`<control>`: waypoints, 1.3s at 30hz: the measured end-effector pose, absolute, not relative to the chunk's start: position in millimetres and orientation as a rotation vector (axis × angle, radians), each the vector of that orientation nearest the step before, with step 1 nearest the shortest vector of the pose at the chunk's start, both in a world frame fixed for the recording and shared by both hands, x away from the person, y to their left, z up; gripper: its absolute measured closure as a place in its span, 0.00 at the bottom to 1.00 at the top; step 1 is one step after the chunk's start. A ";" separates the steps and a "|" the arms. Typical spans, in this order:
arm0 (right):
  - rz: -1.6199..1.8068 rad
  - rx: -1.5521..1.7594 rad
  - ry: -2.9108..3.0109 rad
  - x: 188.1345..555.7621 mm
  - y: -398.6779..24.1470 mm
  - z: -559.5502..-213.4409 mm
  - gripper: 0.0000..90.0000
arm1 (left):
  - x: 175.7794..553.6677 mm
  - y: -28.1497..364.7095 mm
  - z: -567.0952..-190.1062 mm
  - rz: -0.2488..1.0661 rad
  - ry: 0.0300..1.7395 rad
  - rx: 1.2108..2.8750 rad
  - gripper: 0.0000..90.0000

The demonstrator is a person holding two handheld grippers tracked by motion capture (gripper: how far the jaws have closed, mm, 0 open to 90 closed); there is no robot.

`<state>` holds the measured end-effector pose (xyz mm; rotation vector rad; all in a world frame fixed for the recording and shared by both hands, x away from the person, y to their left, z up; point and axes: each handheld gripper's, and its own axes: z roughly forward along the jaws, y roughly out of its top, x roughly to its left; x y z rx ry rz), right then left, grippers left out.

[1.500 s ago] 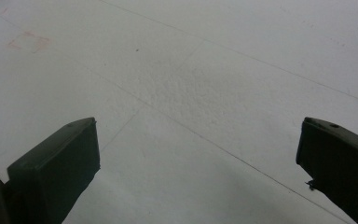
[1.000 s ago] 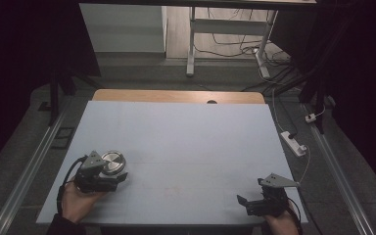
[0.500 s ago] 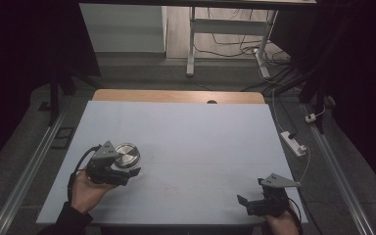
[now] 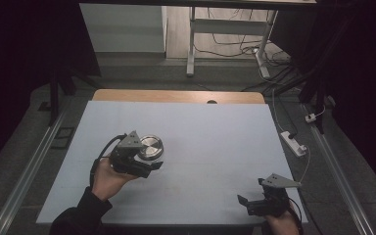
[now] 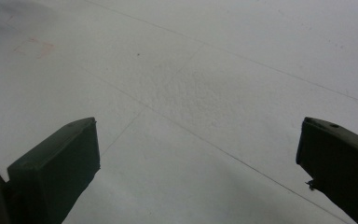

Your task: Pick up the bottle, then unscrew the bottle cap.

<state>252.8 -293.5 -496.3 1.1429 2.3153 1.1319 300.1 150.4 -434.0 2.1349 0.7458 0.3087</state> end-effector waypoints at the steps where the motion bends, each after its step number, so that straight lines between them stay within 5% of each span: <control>1: 1.131 1.143 2.315 252.7 -293.5 -496.3 0.00 | 301.2 147.2 -433.0 0.312 0.736 2.138 0.17; 21: 1.134 1.140 2.313 252.9 -294.1 -496.7 0.00 | 310.3 93.1 -423.6 0.270 0.591 2.157 0.17; 39: 1.221 1.129 2.272 249.6 -294.3 -487.6 0.00 | 309.5 87.6 -432.7 0.244 0.573 2.156 0.17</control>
